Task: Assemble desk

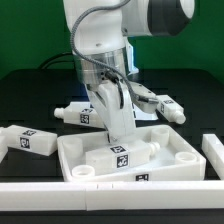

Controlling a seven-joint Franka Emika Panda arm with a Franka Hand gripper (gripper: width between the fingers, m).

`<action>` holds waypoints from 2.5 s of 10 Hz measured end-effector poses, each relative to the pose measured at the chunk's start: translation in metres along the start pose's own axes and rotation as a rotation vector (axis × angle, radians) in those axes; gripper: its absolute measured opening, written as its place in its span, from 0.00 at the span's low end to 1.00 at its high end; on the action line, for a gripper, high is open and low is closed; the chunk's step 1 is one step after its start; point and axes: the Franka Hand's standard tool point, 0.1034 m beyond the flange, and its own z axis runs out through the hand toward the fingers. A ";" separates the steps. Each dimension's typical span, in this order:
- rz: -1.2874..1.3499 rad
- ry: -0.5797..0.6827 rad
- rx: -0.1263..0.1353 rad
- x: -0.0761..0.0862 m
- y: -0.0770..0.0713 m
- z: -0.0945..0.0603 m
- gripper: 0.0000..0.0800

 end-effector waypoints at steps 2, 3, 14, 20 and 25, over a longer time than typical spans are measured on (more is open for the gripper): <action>0.143 -0.007 0.007 -0.015 -0.013 0.000 0.06; 0.192 -0.013 0.002 -0.028 -0.022 0.004 0.06; 0.247 -0.022 -0.019 -0.053 -0.034 -0.009 0.72; 0.185 -0.055 0.021 -0.037 -0.075 -0.039 0.81; 0.175 -0.058 0.020 -0.009 -0.110 -0.036 0.81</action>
Offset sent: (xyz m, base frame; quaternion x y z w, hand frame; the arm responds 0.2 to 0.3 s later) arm 0.0300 0.0340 -0.0018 -0.0243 0.0302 0.1074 0.9935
